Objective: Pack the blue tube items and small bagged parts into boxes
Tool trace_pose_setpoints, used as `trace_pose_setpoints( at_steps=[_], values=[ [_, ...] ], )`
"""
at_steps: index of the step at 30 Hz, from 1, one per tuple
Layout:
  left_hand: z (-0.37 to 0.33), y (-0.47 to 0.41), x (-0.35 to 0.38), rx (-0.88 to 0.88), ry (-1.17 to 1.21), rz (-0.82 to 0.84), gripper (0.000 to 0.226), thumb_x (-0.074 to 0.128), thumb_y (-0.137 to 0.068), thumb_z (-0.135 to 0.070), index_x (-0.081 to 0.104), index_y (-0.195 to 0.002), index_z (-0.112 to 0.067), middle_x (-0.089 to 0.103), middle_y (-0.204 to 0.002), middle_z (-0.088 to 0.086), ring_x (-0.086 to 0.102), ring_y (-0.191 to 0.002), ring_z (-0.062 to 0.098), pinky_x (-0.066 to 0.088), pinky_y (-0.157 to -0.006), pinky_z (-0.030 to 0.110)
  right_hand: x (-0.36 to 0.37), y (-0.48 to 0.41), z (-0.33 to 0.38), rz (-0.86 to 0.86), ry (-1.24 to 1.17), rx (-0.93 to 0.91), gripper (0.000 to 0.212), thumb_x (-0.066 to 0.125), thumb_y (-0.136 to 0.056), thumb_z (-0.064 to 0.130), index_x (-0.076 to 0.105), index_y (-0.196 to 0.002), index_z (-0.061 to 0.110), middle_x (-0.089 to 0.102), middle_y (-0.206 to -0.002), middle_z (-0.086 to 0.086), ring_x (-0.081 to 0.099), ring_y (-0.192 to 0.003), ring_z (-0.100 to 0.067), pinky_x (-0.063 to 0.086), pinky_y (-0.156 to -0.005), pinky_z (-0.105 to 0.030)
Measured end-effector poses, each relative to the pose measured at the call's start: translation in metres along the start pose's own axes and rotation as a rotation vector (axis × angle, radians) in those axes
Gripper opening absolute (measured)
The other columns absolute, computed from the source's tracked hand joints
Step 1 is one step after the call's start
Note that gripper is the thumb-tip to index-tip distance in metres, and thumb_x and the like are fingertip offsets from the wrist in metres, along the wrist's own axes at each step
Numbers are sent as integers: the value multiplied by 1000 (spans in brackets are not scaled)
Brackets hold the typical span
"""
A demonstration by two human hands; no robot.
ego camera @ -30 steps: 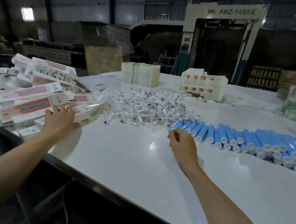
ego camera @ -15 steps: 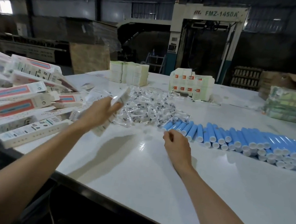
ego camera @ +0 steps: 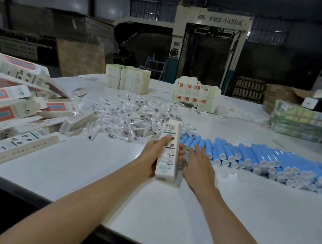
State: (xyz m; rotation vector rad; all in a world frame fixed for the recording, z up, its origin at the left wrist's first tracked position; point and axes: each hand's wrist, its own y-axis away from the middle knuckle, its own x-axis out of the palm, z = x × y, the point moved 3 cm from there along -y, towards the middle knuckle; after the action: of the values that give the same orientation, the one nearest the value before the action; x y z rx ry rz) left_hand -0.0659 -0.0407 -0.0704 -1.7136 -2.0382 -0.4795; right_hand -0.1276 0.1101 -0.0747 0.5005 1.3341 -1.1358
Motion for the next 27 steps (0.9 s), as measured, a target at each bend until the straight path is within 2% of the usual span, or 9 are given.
trace_pose_setpoints(
  at_steps=[2, 4, 6, 9, 13, 19, 21, 24, 27],
  values=[
    [4, -1, -2, -21, 37, 33, 41, 75, -97, -32, 80, -117, 4, 73, -128, 30, 75, -113, 42, 60, -99, 54, 1, 0, -1, 38, 11, 38, 61, 49, -107, 27, 27, -163, 15, 11, -175, -4, 2, -162, -22, 16, -130, -40],
    [4, -1, -4, -23, 34, 49, 53, 75, -98, -31, 66, -134, 7, 72, -130, 28, 73, -119, 44, 58, -102, 57, 0, 4, 0, 81, -2, 71, 51, 51, -106, 24, 43, -156, 16, 14, -174, -3, 8, -161, -22, 29, -125, -42],
    [3, 2, -3, -21, 8, 48, 51, 73, -101, -31, 63, -136, 4, 73, -130, 27, 73, -118, 44, 60, -100, 57, -7, 9, 3, 83, -10, 86, 41, 55, -103, 19, 58, -144, 17, 27, -169, -6, 25, -156, -24, 43, -115, -43],
    [1, 9, -2, -8, 14, 39, 49, 73, -102, -30, 63, -136, 4, 74, -128, 27, 74, -117, 43, 64, -92, 52, -19, 21, 10, 56, 13, 103, 31, 56, -100, 11, 66, -129, 10, 41, -154, -9, 54, -129, -28, 54, -96, -41],
    [-2, 15, 1, -2, 30, 50, 48, 71, -104, -26, 61, -139, 6, 73, -128, 29, 75, -115, 43, 66, -86, 48, -38, 43, 20, 79, 104, 87, 26, 49, -105, 12, 64, -124, 6, 42, -150, -12, 62, -113, -31, 50, -84, -37],
    [-2, 16, 3, 2, 73, 71, 44, 72, -104, -24, 62, -136, 4, 74, -126, 30, 76, -112, 43, 67, -81, 45, -61, 71, 15, 87, 271, 39, 24, 48, -107, 37, 61, -111, 17, 60, -124, -7, 63, -98, -29, 38, -72, -35],
    [-3, 16, 4, 2, 76, 71, 44, 73, -103, -24, 62, -137, 3, 74, -125, 29, 76, -112, 43, 66, -81, 45, -67, 62, 10, 23, 243, 95, 21, 48, -107, 37, 57, -107, 17, 65, -118, -7, 61, -94, -28, 38, -71, -34],
    [-3, 18, 6, 0, 56, 78, 44, 74, -102, -25, 64, -137, 0, 74, -126, 27, 76, -113, 42, 66, -82, 48, -64, 44, 0, 29, 193, 183, 29, 52, -107, 36, 57, -121, 10, 66, -117, -8, 65, -107, -30, 39, -72, -33],
    [-5, 19, 7, 13, 50, 95, 51, 82, -94, -26, 66, -135, -1, 74, -126, 28, 75, -115, 42, 66, -84, 49, -48, 33, -12, 95, 152, 225, 16, 51, -103, 17, 59, -116, 11, 66, -115, -10, 64, -101, -29, 41, -72, -33]
  ],
)
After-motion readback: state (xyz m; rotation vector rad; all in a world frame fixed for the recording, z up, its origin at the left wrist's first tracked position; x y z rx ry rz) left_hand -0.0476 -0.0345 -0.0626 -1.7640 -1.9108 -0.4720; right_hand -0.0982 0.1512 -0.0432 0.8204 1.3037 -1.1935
